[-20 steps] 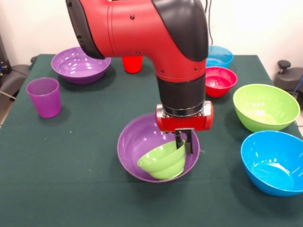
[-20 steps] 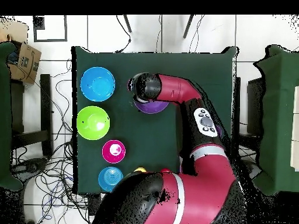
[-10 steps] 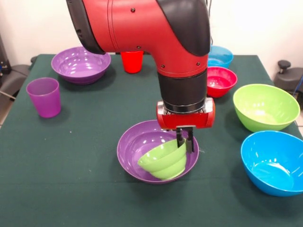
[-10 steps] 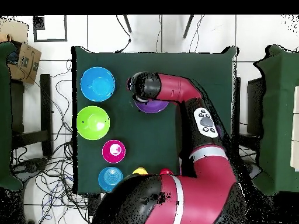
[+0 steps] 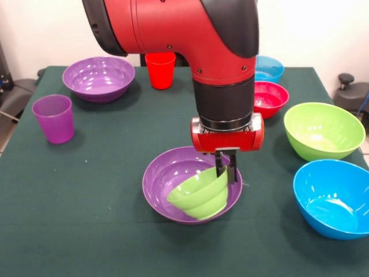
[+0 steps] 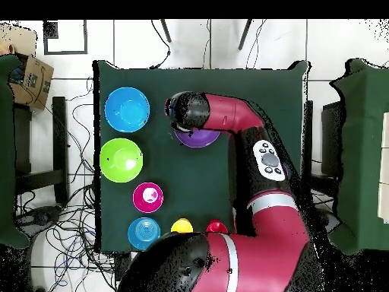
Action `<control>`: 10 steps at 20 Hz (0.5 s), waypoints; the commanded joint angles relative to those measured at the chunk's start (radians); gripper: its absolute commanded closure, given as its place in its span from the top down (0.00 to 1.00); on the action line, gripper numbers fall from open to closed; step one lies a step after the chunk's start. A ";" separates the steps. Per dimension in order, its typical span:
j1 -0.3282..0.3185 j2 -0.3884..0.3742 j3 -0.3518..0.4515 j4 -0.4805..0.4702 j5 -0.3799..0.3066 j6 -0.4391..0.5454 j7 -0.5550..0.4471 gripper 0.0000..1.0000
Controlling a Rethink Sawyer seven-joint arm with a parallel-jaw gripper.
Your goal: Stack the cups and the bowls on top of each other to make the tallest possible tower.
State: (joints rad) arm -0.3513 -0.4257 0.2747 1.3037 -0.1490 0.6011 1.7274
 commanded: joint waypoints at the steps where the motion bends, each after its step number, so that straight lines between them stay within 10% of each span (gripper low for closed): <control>1: 0.001 -0.021 0.037 0.070 -0.005 0.071 0.018 0.00; 10: -0.029 0.022 0.036 0.104 -0.044 -0.006 -0.009 0.00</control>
State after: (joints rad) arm -0.3649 -0.4352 0.2752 1.3201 -0.1490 0.6009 1.7274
